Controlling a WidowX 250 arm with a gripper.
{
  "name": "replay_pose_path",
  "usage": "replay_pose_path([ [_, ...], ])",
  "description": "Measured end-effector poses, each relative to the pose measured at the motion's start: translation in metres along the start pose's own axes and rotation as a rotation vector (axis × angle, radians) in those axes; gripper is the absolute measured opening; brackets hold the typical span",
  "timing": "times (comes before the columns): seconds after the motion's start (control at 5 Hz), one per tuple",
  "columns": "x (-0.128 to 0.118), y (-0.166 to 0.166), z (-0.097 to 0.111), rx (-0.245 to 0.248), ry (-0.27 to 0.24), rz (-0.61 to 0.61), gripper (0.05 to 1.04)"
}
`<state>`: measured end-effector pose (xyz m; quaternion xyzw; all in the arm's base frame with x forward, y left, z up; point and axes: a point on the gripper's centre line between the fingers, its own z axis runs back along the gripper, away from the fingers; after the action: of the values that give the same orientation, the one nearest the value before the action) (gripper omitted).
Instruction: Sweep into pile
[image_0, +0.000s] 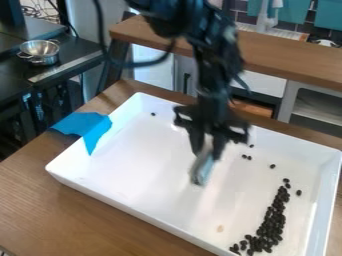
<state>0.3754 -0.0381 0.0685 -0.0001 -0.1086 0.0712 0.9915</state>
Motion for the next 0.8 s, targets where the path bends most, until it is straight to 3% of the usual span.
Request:
replay_pose_path([
  [0.2,0.029,0.029,0.002,0.006,-0.027,-0.026,0.361],
  [0.4,0.041,0.04,-0.023,0.006,0.005,-0.068,0.361],
  [0.8,0.056,0.04,-0.054,0.027,0.039,-0.07,0.361],
])
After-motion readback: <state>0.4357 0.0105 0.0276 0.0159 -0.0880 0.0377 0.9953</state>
